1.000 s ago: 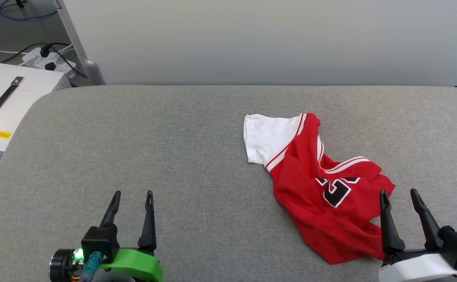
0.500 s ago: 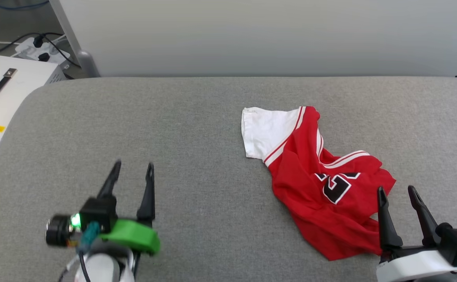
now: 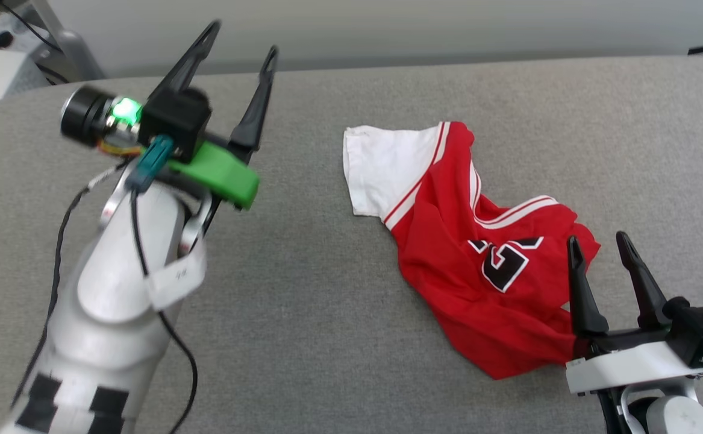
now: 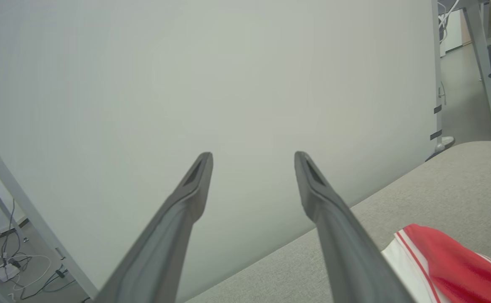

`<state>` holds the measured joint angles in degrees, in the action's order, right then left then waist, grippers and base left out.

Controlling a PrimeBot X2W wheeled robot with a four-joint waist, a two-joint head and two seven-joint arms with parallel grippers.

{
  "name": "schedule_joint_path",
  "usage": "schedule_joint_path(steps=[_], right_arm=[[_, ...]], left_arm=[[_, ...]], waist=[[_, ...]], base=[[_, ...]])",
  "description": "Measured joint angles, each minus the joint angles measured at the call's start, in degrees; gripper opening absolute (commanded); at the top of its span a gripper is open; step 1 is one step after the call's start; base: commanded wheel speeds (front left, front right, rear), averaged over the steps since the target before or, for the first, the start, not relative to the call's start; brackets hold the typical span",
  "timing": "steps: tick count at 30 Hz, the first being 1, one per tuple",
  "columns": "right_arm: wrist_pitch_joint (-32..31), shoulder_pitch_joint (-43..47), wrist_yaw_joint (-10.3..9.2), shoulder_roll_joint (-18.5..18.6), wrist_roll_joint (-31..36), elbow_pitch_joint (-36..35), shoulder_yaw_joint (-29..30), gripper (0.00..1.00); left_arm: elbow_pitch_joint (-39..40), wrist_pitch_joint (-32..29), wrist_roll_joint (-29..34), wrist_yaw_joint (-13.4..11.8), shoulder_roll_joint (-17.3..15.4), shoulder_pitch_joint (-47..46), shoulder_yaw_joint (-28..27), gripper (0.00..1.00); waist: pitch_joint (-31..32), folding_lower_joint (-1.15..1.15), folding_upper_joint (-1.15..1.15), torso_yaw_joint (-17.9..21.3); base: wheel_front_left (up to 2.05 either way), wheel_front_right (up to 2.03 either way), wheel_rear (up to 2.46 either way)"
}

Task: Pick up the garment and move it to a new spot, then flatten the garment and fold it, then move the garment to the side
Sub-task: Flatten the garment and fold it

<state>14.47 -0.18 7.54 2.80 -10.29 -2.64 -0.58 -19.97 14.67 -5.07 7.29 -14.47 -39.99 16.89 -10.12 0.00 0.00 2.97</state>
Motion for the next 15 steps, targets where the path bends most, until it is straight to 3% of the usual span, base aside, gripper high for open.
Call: schedule_joint_path(steps=[7, 15], right_arm=[[0.00, -2.73, -0.01, 0.01, -0.11, -0.48, -0.84, 1.00], [0.00, -5.30, -0.01, 0.00, -0.99, -0.52, -1.88, 1.00]], left_arm=[[-9.80, -5.71, -11.05, 0.03, -3.34, -16.68, 18.59, 1.00], [-14.61, -28.88, -31.54, 0.03, -5.72, -28.77, 40.52, 1.00]], waist=[[-4.69, 0.00, 0.00, 1.94], [-8.98, 0.01, 0.00, 4.81]], base=[[0.00, 0.00, 0.00], [0.00, 0.00, 0.00]])
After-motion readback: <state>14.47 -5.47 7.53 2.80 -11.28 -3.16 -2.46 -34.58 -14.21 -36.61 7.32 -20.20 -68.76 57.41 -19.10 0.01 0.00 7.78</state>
